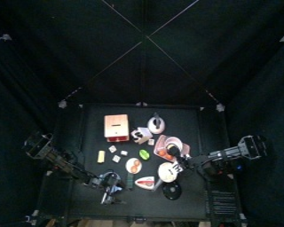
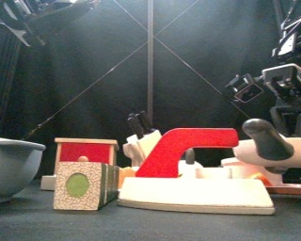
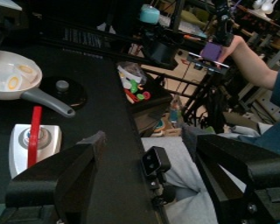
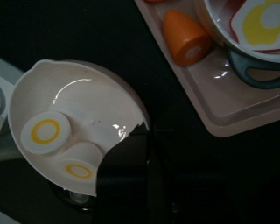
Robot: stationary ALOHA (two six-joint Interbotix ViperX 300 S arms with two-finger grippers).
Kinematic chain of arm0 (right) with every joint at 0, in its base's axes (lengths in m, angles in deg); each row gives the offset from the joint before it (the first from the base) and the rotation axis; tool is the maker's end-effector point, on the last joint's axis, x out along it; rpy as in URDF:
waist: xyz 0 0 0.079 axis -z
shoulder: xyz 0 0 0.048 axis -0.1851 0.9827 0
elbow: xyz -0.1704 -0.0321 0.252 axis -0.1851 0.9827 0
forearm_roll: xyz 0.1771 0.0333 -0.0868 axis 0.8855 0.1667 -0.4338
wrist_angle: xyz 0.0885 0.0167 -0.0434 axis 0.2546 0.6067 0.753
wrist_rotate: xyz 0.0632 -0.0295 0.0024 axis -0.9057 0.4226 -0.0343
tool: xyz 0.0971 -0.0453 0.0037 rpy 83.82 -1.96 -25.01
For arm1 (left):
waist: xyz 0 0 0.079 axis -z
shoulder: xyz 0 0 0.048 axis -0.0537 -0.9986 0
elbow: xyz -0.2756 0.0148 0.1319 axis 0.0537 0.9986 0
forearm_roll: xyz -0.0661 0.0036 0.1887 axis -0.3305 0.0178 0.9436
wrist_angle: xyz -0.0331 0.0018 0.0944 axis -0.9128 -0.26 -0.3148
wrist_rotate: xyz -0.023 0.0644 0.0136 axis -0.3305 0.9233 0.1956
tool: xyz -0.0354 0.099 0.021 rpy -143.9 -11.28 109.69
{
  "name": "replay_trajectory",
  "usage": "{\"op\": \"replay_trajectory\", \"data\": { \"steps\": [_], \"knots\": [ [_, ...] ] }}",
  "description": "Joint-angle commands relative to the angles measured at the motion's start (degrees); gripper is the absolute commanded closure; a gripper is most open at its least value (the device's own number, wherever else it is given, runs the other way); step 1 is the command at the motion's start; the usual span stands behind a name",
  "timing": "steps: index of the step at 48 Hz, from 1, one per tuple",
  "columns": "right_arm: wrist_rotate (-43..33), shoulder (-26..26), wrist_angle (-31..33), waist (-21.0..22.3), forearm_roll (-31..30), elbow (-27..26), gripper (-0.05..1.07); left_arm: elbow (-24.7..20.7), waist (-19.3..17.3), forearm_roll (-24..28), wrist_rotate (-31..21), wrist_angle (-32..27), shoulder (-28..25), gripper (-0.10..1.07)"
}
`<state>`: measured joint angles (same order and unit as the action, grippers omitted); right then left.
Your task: Place pan in top right of table
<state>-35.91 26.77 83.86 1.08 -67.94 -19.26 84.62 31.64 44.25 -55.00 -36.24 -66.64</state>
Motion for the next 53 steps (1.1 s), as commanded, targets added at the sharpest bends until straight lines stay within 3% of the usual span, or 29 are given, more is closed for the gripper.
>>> {"op": "replay_trajectory", "data": {
  "steps": [1,9,24,36,40,48,53],
  "knots": [
    [0.1,-1.7,-0.2,-0.5,-0.2,-1.2,0.65,-0.6,-0.1,0.1,0.0,0.5,0.6,-0.04],
    [0.1,-6.8,-0.1,1.0,-1.7,-3.5,0.65,-0.6,-0.1,0.1,0.1,0.5,0.5,-0.04],
    [0.1,-17.4,-2.5,21.7,-9.7,-3.3,0.66,1.2,-0.8,0.1,0.1,0.5,1.1,-0.04],
    [0.1,-19.0,-5.9,38.2,-10.5,1.8,0.66,1.0,-2.1,-3.5,0.2,1.2,1.1,-0.04],
    [0.1,-19.1,-6.2,41.0,-10.3,2.7,0.66,1.8,-5.7,-3.9,0.2,1.3,1.1,-0.04],
    [0.0,-19.2,-6.3,46.8,-10.1,1.3,0.66,4.4,-19.5,-1.4,0.4,-0.5,2.6,-0.04],
    [0.0,-19.1,-6.3,49.2,-9.6,1.6,0.66,7.7,-22.2,4.1,0.7,-0.4,3.4,-0.04]
  ]
}}
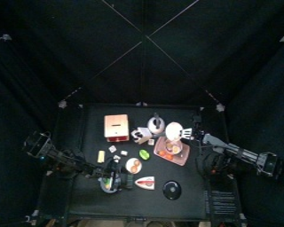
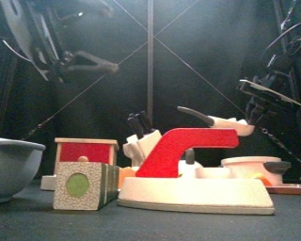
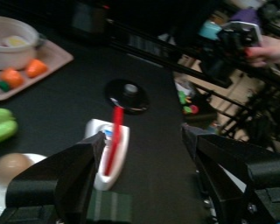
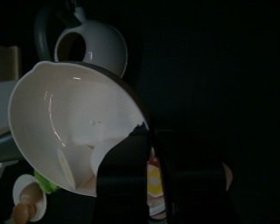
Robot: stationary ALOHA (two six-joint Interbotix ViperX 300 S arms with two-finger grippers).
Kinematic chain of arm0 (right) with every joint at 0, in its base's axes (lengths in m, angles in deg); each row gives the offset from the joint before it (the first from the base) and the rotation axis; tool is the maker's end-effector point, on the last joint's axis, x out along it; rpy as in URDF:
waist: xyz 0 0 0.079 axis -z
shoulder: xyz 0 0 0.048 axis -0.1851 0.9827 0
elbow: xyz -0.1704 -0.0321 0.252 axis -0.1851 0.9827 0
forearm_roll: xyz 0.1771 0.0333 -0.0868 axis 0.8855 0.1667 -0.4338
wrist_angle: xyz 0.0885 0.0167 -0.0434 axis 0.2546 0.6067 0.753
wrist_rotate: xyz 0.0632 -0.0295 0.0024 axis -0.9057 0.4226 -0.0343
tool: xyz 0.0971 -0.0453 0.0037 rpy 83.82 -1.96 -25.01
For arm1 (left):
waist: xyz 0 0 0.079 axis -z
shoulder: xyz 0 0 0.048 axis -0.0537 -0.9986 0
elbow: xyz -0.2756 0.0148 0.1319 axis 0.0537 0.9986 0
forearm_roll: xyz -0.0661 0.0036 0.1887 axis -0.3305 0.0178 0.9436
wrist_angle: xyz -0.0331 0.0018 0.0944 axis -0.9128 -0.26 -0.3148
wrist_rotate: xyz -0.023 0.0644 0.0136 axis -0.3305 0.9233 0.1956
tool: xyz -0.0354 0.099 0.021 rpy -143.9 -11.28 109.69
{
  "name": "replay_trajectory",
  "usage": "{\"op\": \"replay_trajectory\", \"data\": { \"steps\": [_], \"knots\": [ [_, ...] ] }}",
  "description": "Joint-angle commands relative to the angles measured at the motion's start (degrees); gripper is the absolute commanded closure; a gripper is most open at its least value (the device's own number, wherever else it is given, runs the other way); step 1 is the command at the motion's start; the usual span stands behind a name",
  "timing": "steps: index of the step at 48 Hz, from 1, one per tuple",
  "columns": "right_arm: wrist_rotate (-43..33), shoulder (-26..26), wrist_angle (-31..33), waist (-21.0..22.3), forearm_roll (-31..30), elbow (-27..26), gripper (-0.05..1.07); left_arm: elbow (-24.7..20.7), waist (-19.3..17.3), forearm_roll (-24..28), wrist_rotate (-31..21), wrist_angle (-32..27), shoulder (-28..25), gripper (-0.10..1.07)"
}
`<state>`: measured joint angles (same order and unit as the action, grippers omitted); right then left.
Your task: Place pan in top right of table
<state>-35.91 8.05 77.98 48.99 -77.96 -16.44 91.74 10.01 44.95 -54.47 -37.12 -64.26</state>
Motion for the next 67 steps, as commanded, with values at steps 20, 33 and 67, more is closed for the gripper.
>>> {"op": "replay_trajectory", "data": {
  "steps": [20,33,67],
  "knots": [
    [-0.2,3.1,-1.8,7.4,2.8,-0.1,0.66,11.1,0.9,26.1,0.0,9.8,11.3,-0.04],
    [-0.3,4.7,-3.8,9.1,2.8,-0.1,0.66,12.7,0.9,25.8,-0.3,11.0,12.0,-0.03],
    [-0.1,15.1,-7.7,11.0,1.2,-2.8,0.66,13.6,1.1,24.3,-0.3,10.9,11.4,-0.04]
  ]
}}
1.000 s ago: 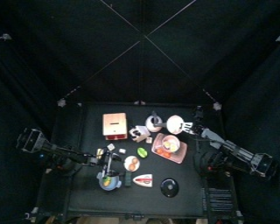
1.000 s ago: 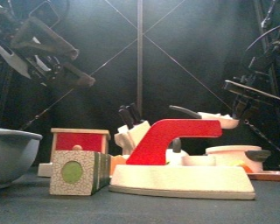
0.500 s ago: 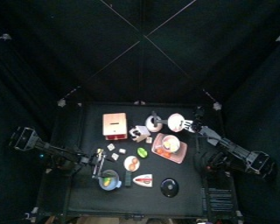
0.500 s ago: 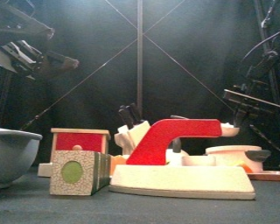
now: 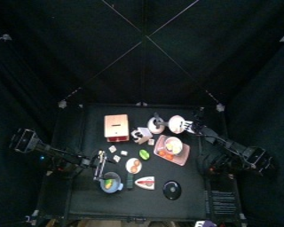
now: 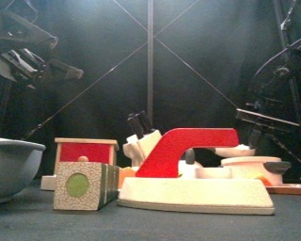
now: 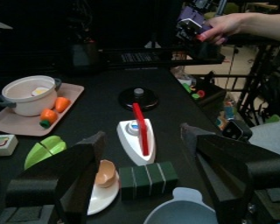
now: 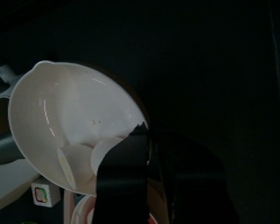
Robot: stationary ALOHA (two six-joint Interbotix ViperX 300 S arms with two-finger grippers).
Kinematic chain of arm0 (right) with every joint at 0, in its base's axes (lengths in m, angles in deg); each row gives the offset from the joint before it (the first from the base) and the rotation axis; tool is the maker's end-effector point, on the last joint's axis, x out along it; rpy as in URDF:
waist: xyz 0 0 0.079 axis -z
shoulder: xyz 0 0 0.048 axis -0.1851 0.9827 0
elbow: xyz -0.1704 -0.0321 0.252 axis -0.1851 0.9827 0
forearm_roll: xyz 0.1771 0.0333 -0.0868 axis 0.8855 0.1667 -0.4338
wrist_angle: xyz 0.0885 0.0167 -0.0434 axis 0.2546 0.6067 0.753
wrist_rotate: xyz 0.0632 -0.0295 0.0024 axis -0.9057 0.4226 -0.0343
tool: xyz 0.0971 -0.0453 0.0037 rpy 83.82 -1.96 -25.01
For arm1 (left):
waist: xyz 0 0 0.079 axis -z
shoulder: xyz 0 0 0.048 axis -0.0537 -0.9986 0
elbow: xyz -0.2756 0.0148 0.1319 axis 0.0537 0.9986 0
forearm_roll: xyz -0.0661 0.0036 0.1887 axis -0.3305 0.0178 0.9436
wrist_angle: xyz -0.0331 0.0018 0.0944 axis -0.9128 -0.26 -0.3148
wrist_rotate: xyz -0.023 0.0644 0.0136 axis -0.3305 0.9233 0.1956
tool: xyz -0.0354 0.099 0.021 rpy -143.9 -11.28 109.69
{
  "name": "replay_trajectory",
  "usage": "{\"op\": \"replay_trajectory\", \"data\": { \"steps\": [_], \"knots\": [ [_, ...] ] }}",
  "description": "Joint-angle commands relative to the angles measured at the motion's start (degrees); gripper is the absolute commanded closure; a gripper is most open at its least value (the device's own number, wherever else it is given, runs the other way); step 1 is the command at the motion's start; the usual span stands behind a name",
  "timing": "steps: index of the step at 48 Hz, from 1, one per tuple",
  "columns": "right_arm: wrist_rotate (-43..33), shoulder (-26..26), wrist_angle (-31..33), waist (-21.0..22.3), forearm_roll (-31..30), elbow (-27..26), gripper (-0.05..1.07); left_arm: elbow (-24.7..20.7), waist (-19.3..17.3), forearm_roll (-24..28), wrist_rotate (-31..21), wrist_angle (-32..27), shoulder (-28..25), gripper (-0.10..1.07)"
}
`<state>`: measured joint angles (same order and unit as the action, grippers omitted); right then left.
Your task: Place pan in top right of table
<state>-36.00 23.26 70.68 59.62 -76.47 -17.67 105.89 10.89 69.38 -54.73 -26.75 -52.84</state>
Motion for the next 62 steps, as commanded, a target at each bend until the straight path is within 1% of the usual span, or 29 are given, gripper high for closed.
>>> {"op": "replay_trajectory", "data": {
  "steps": [1,7,14,22,27,31,33,38,42,45,52,62],
  "knots": [
    [0.0,0.3,-0.4,0.3,-0.3,-1.7,0.66,-0.5,0.0,-0.1,0.0,0.5,0.0,-0.04],
    [0.1,1.9,-0.1,0.4,-0.4,-1.9,0.66,-0.2,0.2,-0.2,0.0,0.5,0.0,-0.04],
    [0.1,2.6,2.1,0.3,-0.6,-1.1,0.66,0.3,0.2,-1.1,0.0,0.5,-0.1,-0.03],
    [0.2,1.5,5.3,0.3,-1.8,1.8,0.66,0.4,0.2,-1.3,0.0,0.5,0.0,-0.04],
    [0.2,1.8,5.1,0.3,-2.0,2.5,0.65,0.4,0.2,-1.3,0.0,0.5,0.0,-0.04],
    [0.1,2.5,3.0,0.3,-3.7,2.1,0.64,0.4,0.2,-1.4,0.0,0.4,0.0,-0.04],
    [0.1,3.3,1.3,0.3,-4.3,1.8,0.60,0.4,0.2,-1.7,0.0,0.4,0.0,-0.04],
    [-0.1,6.1,-1.9,0.8,-4.4,0.8,0.42,0.4,0.2,-2.2,0.0,0.5,0.0,-0.04],
    [-0.1,8.0,-2.5,0.7,-4.4,-0.4,0.31,0.4,0.2,-2.4,0.0,0.5,0.0,-0.03],
    [-0.2,8.9,-2.6,0.8,-4.7,-1.4,0.25,0.4,0.0,-2.4,0.0,0.4,0.0,-0.04],
    [-0.1,8.7,-2.5,0.4,-6.1,-3.2,0.24,0.4,0.2,-2.4,0.0,0.5,0.0,-0.04],
    [0.0,8.6,-1.9,0.3,-6.0,-3.0,0.24,0.4,0.2,-2.4,-0.1,0.5,0.0,-0.04]
  ]
}}
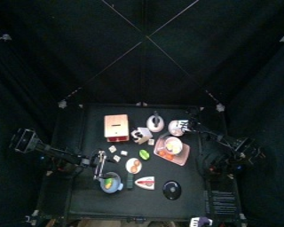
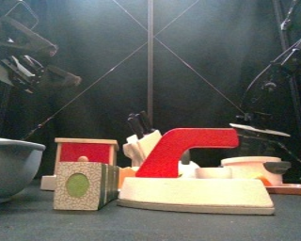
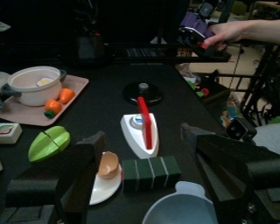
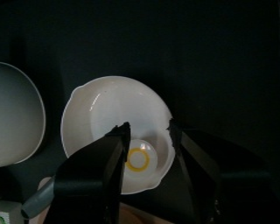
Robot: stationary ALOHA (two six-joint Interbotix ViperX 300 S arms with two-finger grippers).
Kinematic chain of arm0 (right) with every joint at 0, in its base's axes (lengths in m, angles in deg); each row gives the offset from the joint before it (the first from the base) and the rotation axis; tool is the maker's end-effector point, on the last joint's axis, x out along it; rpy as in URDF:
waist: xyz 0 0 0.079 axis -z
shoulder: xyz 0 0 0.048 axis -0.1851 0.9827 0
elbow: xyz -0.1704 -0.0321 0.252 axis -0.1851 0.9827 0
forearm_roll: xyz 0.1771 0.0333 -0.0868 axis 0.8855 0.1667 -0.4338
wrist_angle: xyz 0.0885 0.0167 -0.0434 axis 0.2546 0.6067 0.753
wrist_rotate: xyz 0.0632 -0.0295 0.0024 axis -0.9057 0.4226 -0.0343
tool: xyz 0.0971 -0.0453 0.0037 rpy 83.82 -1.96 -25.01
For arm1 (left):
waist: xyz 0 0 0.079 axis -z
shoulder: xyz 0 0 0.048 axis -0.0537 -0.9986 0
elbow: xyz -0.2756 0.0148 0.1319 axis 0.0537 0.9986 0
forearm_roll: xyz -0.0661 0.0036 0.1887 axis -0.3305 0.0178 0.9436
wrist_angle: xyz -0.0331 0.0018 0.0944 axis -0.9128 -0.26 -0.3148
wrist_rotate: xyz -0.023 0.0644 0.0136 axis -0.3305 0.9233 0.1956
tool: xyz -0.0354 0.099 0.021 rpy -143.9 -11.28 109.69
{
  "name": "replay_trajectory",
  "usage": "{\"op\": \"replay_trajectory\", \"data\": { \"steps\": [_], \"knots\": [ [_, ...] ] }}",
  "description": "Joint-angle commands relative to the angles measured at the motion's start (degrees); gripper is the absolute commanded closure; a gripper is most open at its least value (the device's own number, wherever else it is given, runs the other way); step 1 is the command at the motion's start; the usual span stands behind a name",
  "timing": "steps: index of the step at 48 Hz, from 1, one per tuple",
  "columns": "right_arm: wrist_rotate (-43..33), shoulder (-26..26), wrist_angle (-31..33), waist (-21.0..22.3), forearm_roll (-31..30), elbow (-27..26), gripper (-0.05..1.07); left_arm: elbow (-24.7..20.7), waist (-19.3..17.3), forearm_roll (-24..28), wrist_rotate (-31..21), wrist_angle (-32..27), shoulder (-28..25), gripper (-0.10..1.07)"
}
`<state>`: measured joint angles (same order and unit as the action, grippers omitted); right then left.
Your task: Place pan in top right of table
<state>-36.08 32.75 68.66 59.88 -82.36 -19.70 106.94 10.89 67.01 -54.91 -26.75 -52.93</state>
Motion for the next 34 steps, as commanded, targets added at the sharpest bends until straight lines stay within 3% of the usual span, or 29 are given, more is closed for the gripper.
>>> {"op": "replay_trajectory", "data": {
  "steps": [1,34],
  "knots": [
    [0.2,-0.9,0.1,0.0,-0.1,-1.0,0.24,-0.6,0.2,-0.1,0.1,0.4,0.1,-0.04],
    [0.2,-0.4,0.2,-1.8,-0.2,-0.8,0.24,-0.4,0.0,-0.4,0.1,0.4,0.1,-0.04]
  ]
}}
